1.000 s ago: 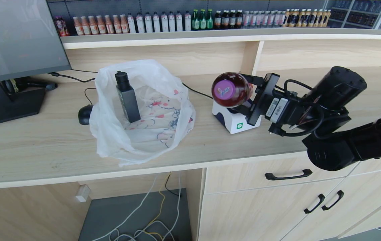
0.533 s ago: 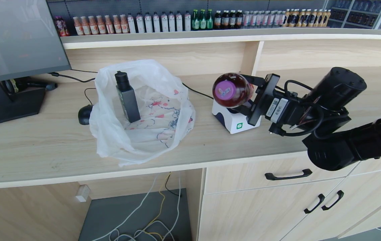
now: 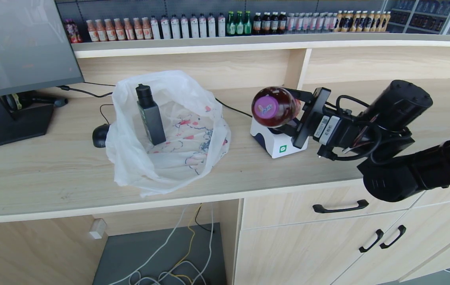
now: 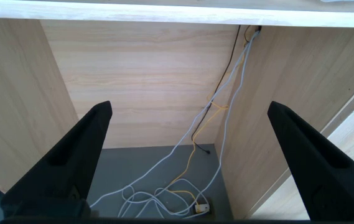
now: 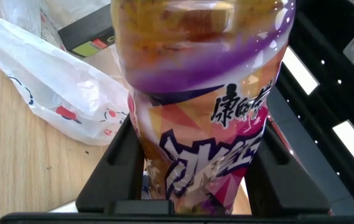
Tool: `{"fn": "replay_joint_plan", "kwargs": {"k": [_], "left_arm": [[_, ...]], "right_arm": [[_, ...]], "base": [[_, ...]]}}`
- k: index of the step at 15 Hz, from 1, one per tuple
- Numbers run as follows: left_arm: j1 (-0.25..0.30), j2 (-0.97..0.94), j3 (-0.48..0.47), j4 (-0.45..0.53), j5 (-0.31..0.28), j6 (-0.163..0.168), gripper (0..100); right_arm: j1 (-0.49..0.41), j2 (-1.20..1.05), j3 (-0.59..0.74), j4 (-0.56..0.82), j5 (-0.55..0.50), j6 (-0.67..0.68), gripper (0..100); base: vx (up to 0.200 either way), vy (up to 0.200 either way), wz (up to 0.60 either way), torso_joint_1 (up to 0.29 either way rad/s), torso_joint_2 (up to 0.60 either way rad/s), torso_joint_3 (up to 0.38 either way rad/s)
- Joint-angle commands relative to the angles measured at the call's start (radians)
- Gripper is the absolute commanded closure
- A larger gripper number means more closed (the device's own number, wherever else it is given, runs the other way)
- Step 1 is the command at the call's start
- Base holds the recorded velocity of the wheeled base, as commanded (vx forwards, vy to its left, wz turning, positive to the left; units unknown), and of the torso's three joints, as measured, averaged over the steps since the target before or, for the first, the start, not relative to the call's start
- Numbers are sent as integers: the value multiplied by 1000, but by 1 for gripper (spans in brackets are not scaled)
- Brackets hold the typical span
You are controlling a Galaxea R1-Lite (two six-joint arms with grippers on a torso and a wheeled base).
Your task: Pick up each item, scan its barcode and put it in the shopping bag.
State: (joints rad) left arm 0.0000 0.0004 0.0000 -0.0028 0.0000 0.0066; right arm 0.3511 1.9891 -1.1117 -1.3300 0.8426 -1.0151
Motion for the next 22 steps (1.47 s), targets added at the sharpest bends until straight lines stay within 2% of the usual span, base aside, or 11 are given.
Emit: {"fn": "replay_joint_plan", "kwargs": {"k": [1,6,10,12,15,16,17,19,22], "left_arm": [[0,0,0,0,0,1,0],[0,0,0,0,0,1,0],[0,0,0,0,0,0,0],[0,0,0,0,0,0,0],[0,0,0,0,0,0,0],[0,0,0,0,0,1,0],[0,0,0,0,0,1,0],[0,0,0,0,0,1,0],[0,0,0,0,0,1,0]], "right_arm": [[2,0,0,0,0,1,100],[14,-18,-4,-3,-51,64,100],[98,-72,20,-21,-195,257,100],[158,-76,44,-103,-388,460,100],[244,-96,47,-130,-685,667,100],[247,-96,47,-130,-695,673,100],[295,-105,43,-132,-778,742,100],[365,-133,59,-130,-886,783,100],[398,-158,139,-153,-1025,840,100]], "base": [[0,0,0,0,0,0],[0,0,0,0,0,0],[0,0,0,0,0,0],[0,0,0,0,0,0],[0,0,0,0,0,0],[0,0,0,0,0,0],[0,0,0,0,0,0],[0,0,0,0,0,0],[0,0,0,0,0,0]]}}
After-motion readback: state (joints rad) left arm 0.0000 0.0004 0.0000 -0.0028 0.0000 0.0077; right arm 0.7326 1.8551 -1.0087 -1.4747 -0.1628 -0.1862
